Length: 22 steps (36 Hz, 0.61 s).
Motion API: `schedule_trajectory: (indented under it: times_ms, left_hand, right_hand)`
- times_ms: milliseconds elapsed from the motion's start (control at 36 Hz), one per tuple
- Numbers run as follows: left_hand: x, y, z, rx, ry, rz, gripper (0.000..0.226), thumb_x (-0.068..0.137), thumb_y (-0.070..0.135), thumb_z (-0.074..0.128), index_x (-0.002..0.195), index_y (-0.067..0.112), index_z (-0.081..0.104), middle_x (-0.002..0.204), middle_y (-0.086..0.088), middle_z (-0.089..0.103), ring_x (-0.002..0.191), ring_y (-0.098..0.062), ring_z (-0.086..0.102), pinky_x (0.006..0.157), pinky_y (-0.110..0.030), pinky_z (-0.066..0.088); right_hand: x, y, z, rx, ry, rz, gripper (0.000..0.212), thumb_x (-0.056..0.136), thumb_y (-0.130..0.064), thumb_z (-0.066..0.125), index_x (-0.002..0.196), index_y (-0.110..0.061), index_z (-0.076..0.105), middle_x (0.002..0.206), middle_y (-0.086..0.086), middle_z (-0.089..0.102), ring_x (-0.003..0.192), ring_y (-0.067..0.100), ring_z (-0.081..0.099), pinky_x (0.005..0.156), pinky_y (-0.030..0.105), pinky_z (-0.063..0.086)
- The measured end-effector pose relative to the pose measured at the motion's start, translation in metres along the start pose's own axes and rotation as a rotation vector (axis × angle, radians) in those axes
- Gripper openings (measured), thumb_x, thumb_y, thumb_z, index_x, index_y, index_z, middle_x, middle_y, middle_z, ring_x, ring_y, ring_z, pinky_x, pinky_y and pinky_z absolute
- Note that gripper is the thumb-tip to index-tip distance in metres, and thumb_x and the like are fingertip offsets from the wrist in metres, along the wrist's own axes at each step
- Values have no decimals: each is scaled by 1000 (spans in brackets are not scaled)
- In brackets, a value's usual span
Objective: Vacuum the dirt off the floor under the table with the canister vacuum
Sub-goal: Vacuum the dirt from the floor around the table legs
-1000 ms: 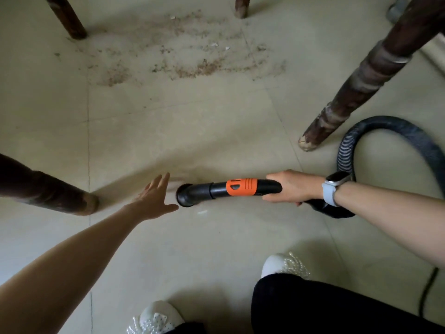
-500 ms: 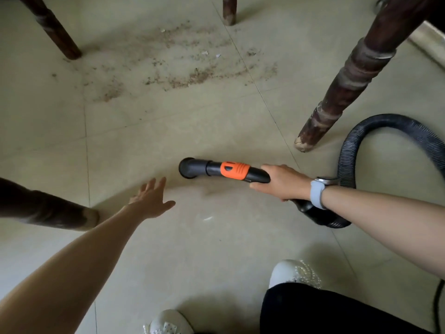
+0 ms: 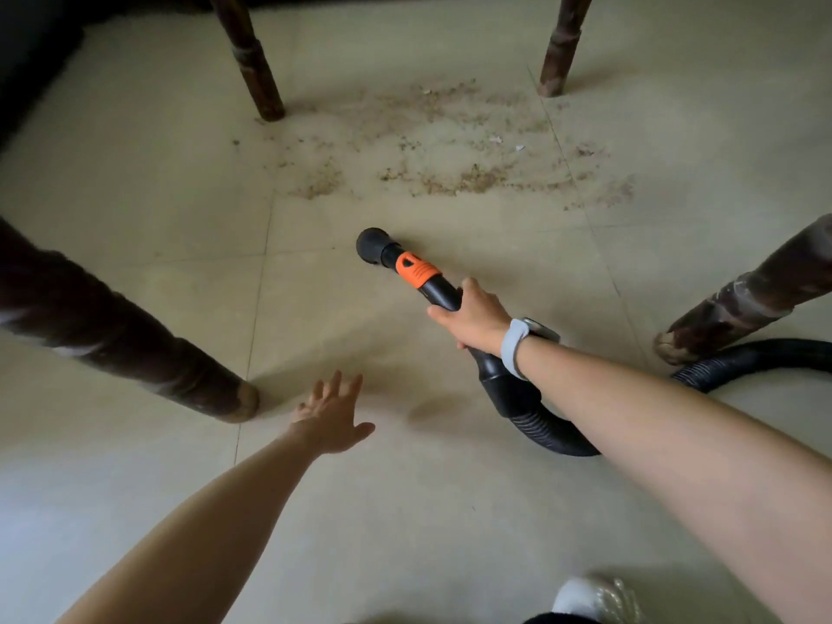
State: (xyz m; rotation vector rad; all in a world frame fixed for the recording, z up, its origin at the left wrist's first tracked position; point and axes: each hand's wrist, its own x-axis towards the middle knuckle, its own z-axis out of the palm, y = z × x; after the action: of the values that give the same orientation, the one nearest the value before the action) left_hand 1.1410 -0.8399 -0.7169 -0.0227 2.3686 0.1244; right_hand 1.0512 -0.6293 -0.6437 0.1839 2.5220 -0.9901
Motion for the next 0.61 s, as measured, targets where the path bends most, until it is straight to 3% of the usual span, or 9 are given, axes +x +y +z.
schedule_trajectory:
  times_ms: [83,194,361,500,611]
  left_hand:
    - [4,-12,8,-40,-17,-14,87,91,52,51,152,29,-7,159,-7,-17,146,-36,-8,115,-55,17]
    - [7,-21,14,-46,-11,-31,92,89,52,56,151,32,-8,158,-7,-21,145,-38,-10,113,-56,21]
    - [9,-21,20,6,1,-35,109,80,58,64,149,34,-17,154,-8,-31,143,-39,-20,114,-58,17]
    - [10,-22,19,3,-6,-43,111,78,57,66,149,35,-17,154,-7,-31,143,-38,-20,113,-60,18]
    - [10,-21,18,19,-6,-48,111,79,58,65,149,35,-17,154,-7,-30,143,-38,-20,112,-59,20]
  right_hand:
    - [-2,2,6,-67,-12,-52,32,89,-34,58,104,-13,39,87,10,62,67,32,62,63,39,54]
    - [-3,14,4,-250,154,-26,36,94,-46,47,110,-14,41,81,8,53,70,31,48,62,34,38]
    - [17,27,-15,-27,238,76,36,93,-45,49,104,-11,46,88,14,63,65,36,65,60,35,53]
    - [32,3,-10,130,162,17,33,94,-38,51,103,-7,49,81,10,59,48,26,59,47,26,44]
    - [34,-18,8,137,8,-56,29,94,-37,51,101,-9,48,77,7,57,45,22,57,45,24,44]
